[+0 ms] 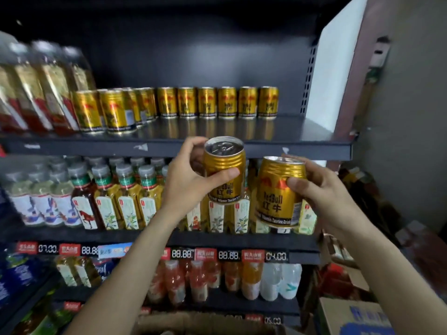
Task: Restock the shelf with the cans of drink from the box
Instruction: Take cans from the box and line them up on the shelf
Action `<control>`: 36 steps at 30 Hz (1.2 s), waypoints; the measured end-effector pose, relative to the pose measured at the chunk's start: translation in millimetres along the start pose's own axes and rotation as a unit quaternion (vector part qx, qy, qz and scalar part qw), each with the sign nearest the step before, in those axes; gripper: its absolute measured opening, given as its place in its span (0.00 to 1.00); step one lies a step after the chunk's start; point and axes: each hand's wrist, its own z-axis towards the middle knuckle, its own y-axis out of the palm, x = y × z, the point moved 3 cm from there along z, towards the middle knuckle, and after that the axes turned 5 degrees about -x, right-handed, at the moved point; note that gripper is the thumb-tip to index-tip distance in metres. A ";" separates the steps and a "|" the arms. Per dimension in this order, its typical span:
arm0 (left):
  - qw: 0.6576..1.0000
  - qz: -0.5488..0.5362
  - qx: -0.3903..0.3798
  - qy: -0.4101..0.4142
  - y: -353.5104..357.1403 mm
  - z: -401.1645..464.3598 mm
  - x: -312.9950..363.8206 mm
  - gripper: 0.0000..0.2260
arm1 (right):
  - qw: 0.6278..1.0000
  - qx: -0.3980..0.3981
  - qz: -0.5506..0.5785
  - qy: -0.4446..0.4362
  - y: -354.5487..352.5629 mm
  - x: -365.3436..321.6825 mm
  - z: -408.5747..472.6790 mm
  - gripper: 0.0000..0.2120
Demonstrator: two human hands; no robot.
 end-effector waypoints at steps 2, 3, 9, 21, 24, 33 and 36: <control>0.999 -0.002 0.012 0.031 3.3 21.8 16.1 0.28 | 1.000 0.000 -0.013 -0.022 -12.4 -20.6 13.3 0.28; 0.999 0.003 0.018 0.044 5.1 31.8 23.4 0.30 | 0.999 0.001 -0.024 -0.036 -18.1 -30.6 19.6 0.27; 0.998 0.047 0.025 0.045 25.3 84.7 36.1 0.33 | 0.993 0.026 -0.082 -0.084 -45.5 -58.4 63.3 0.27; 0.984 0.168 -0.039 -0.039 93.0 177.3 6.0 0.35 | 0.977 0.071 -0.200 -0.023 -123.5 -19.6 180.5 0.26; 0.981 0.177 -0.062 -0.045 112.7 191.2 4.2 0.35 | 0.978 0.080 -0.190 0.010 -147.4 -5.7 197.8 0.24; 0.968 0.207 -0.145 -0.006 119.0 200.3 -6.7 0.41 | 0.876 0.073 -0.472 -0.067 -159.2 8.7 194.1 0.40; 0.967 0.218 -0.130 0.000 119.1 207.6 -7.3 0.39 | 0.889 0.072 -0.445 -0.080 -160.9 14.0 202.7 0.37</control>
